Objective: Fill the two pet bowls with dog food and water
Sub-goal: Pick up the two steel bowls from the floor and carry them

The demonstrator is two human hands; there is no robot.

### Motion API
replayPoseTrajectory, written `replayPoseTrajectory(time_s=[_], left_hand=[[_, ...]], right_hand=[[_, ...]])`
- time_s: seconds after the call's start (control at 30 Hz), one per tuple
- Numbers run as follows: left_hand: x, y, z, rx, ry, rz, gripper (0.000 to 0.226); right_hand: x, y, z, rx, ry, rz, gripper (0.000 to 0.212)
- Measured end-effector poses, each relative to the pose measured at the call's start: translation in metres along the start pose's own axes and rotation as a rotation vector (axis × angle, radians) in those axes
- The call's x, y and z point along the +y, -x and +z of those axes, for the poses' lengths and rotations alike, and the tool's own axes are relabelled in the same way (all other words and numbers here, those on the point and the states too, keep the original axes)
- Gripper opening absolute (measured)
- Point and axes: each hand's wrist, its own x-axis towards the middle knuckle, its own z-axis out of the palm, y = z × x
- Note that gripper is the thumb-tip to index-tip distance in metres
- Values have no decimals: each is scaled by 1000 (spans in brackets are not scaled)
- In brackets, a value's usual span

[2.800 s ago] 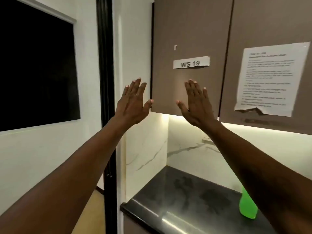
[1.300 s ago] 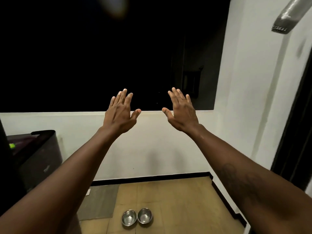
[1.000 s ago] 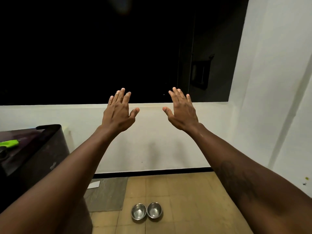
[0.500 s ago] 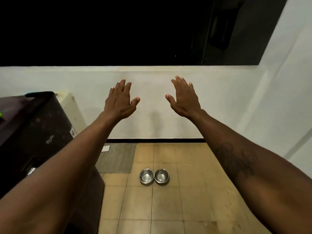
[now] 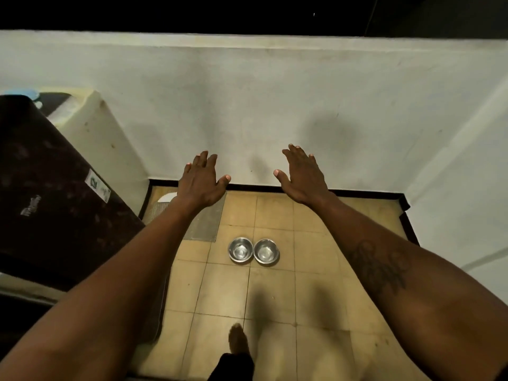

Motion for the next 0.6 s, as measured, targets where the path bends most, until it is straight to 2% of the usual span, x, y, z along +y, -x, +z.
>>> replayPoseTrajectory(time_s=[0.23,0.43,0.6], left_hand=[[-44,-80,101,-125,63,-37,74],[-93,-132,222,-255,143,-162,76],[-130,-156,369,-361,300,-408,76]], right_hand=[[58,-54,104,-119,-39,125,61],[110,-81,237,-238,-114,281,58],[164,-97,374,-346,-212,418,54]])
